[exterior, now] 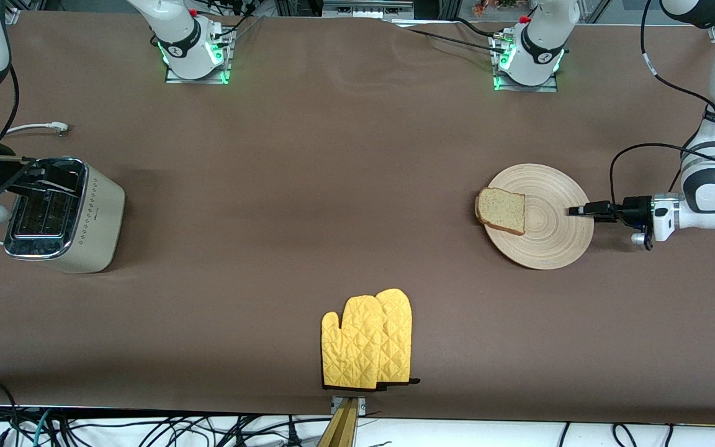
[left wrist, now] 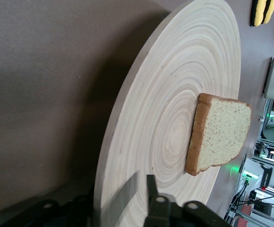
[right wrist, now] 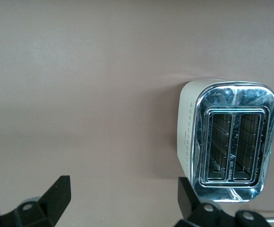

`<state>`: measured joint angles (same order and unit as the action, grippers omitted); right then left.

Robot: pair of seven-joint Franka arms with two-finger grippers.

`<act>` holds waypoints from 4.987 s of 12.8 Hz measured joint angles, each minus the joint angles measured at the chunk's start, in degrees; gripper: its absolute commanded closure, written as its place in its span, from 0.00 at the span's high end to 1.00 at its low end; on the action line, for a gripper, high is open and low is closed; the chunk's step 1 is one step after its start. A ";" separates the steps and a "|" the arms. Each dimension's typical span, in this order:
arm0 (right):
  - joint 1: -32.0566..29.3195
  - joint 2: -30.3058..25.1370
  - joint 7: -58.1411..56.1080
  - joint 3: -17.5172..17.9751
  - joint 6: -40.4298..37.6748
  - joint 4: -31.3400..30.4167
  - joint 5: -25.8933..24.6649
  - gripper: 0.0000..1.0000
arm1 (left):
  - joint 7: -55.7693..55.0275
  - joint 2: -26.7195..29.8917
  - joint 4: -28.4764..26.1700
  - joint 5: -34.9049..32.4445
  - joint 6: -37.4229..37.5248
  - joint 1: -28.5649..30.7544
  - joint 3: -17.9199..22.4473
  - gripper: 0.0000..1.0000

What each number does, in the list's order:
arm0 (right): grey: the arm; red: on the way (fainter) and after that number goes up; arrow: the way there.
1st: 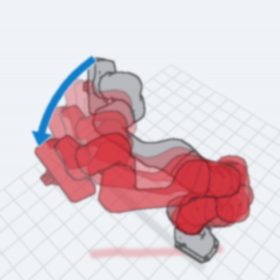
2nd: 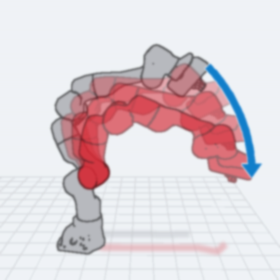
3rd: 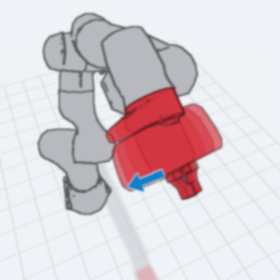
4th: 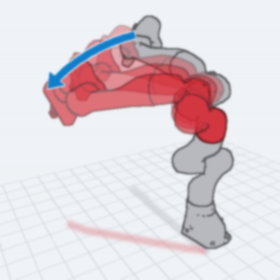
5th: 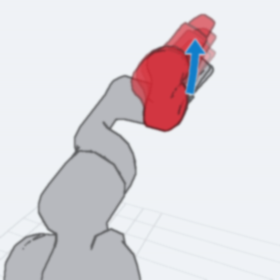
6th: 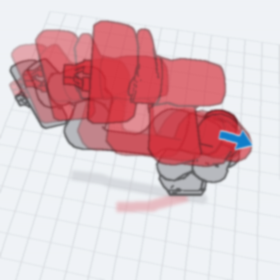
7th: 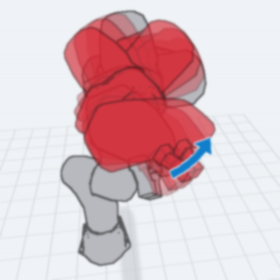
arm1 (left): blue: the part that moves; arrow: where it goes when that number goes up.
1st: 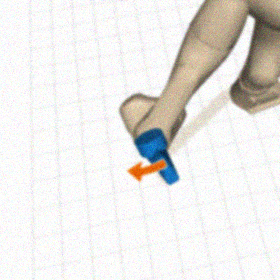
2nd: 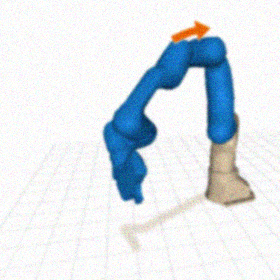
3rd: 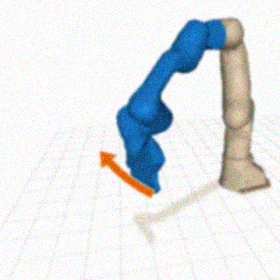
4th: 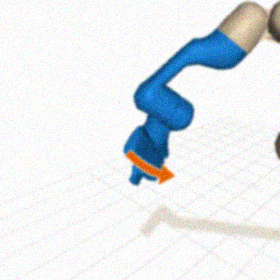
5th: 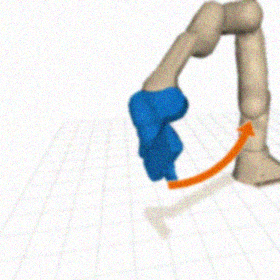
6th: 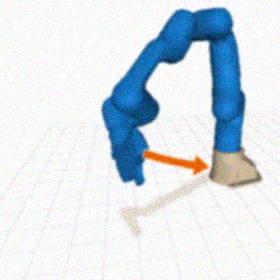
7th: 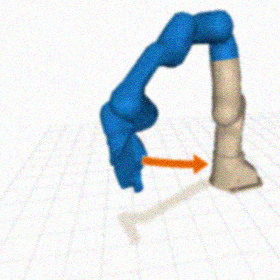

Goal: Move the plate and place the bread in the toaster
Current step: 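Slide the wooden plate with the left gripper toward the table middle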

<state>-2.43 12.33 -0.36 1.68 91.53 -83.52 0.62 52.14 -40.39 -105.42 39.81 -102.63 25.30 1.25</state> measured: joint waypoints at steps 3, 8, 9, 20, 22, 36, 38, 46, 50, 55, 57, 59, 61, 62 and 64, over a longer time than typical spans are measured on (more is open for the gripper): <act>0.00 0.00 0.00 0.00 0.00 0.00 0.00 1.00 | 0.33 0.10 -0.03 0.55 1.01 0.23 0.03 0.00; 0.00 0.00 0.00 0.00 0.00 0.00 0.00 1.00 | 0.33 -0.03 -0.09 0.57 0.98 0.25 0.05 0.00; 0.00 0.00 0.00 0.00 0.00 0.00 0.00 1.00 | 0.33 -0.03 -0.10 0.60 1.02 0.26 0.06 0.00; 0.00 0.00 0.00 0.00 0.00 0.00 0.00 1.00 | 0.29 -0.81 -0.96 14.04 5.73 -3.36 -0.68 0.00; 0.00 0.00 0.00 0.00 0.00 0.00 0.00 1.00 | 0.29 -1.00 -0.96 16.86 8.14 -5.33 -0.74 0.00; -0.06 0.00 0.00 -0.01 0.00 0.00 0.01 1.00 | 0.31 -4.96 -1.01 40.39 8.73 -26.48 -0.26 0.00; -0.09 0.00 0.00 -0.01 0.00 0.00 0.01 1.00 | 0.34 -5.40 -1.01 44.87 6.76 -31.52 1.13 0.00; -0.17 0.00 0.00 -0.02 0.00 0.00 0.01 1.00 | 0.41 -8.65 -0.84 66.63 2.07 -54.27 10.22 0.00; -0.19 0.08 -0.01 -0.02 0.00 -0.01 0.01 1.00 | 0.40 -8.70 -0.78 66.83 2.13 -54.82 10.58 0.00; -0.20 0.14 -0.02 -0.01 0.00 -0.01 0.01 1.00 | -2.35 -8.26 -0.04 62.25 2.12 -54.93 13.04 0.00; -0.18 0.15 0.00 0.03 0.00 -0.03 0.01 1.00 | -6.35 -6.78 0.47 58.63 2.12 -54.84 14.92 0.00; -0.18 0.15 0.00 0.03 -0.01 -0.03 0.01 1.00 | -8.77 -5.50 0.50 57.73 2.11 -54.86 15.21 0.00; -0.18 0.15 0.00 0.03 -0.04 -0.03 0.01 1.00 | -9.06 -5.17 0.52 57.73 2.09 -55.02 15.08 0.00; -0.18 0.15 0.00 0.03 -0.04 -0.03 0.01 1.00 | -9.06 -5.17 0.54 57.73 1.99 -55.17 15.08 0.00; -0.18 0.15 0.00 0.03 -0.04 -0.03 0.01 1.00 | -8.93 -5.03 0.77 55.76 0.24 -55.67 15.05 0.00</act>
<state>-2.60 12.48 -0.36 1.71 91.49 -83.55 0.64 43.21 -45.42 -104.65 95.57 -102.39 -30.37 16.30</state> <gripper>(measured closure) 0.000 0.885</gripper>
